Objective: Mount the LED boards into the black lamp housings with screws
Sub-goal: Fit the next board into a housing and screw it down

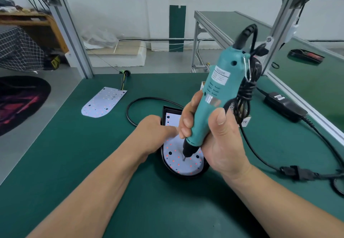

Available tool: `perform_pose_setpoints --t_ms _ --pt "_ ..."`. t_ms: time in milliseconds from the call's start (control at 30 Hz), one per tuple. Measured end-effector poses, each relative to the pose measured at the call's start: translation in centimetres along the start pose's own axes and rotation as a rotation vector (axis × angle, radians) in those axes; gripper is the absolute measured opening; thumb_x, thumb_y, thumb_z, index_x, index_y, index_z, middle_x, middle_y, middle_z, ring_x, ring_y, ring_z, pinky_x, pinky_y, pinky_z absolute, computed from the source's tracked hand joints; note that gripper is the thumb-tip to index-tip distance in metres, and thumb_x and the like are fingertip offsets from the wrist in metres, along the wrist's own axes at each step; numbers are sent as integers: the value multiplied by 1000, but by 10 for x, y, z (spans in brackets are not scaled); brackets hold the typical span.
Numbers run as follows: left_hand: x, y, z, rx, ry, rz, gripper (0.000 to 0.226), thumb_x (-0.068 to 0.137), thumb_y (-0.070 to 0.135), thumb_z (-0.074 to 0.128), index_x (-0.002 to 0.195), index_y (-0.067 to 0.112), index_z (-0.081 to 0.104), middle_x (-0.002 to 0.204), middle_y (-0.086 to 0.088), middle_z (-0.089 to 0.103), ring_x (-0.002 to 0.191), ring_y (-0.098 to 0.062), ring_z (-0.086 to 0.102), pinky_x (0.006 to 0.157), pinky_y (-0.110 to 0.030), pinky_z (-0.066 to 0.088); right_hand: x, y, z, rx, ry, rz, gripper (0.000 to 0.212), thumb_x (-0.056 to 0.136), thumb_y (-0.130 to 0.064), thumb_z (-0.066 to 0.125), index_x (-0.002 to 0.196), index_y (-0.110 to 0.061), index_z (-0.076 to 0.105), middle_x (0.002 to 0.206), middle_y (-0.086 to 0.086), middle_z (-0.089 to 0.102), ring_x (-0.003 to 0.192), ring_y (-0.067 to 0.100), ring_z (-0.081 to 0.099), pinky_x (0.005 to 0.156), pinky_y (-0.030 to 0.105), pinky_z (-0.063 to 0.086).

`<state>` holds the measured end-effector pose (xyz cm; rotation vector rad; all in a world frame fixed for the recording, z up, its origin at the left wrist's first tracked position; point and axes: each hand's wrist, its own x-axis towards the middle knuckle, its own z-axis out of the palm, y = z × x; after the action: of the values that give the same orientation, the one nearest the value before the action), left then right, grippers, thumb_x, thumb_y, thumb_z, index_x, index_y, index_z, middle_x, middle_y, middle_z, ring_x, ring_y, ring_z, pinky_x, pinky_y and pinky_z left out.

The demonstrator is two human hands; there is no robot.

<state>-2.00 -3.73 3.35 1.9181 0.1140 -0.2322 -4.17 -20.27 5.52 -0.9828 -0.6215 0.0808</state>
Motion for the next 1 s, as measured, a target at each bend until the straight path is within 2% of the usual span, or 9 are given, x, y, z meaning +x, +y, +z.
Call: perform_pose_setpoints --t_ms 100,233,333,400,533,600,733,833,1000 --pt "-2 3 0 -8 3 -22 35 64 31 73 68 19 40 69 -6 29 67 -25 23 56 -35 16 -2 -3 -1 -85 -17 -36 20 94 -28 71 105 -16 59 76 13 50 64 28 48 67 42 44" --pt "-2 2 0 -15 -5 -30 28 77 27 75 79 9 54 73 -10 43 68 -24 36 63 -37 26 3 -19 -6 -10 3 -135 22 92 -11 55 114 -9 56 76 12 51 64 26 50 67 39 47" --pt "-5 3 -2 -20 -34 -49 43 71 35 69 92 -3 66 82 -11 57 75 -22 49 70 -40 35 10 -31 -20 7 135 -194 21 96 -17 54 115 -12 54 79 9 49 66 24 48 68 38 47" --pt "-8 4 -3 20 -86 -43 36 71 43 70 91 13 68 85 -7 55 76 -20 47 72 -40 32 12 -34 -34 49 271 -150 24 98 -27 54 116 -10 52 80 9 47 69 24 45 68 37 46" --pt "-13 6 -11 212 -29 -58 64 79 85 57 74 22 45 71 0 42 64 -17 37 63 -33 28 18 -34 -57 204 482 -31 41 99 -46 57 120 -10 51 83 10 48 72 26 49 73 41 51" --pt "-10 8 -16 194 109 -72 54 98 70 46 81 19 54 77 -6 57 62 -20 45 60 -32 35 23 -33 -66 218 584 4 40 100 -46 56 115 -9 53 81 9 51 70 25 52 76 45 58" --pt "-7 16 -33 -555 218 -53 24 100 -7 40 108 1 61 85 -12 65 54 -11 44 46 -23 39 29 -30 -76 250 709 45 31 104 -41 54 105 -10 56 77 6 53 65 22 54 74 45 61" --pt "-13 22 -41 -921 53 -57 33 96 -16 38 119 -6 61 85 -9 68 57 -10 50 44 -17 42 29 -27 -78 312 733 32 33 102 -42 56 101 -9 57 76 7 54 65 22 54 74 44 61" --pt "-27 32 -25 -943 -128 -67 37 90 -12 51 126 -5 60 94 -9 75 59 -4 57 38 -12 39 28 -27 -78 341 742 16 35 101 -41 58 105 -6 57 77 8 55 64 22 56 71 43 60"
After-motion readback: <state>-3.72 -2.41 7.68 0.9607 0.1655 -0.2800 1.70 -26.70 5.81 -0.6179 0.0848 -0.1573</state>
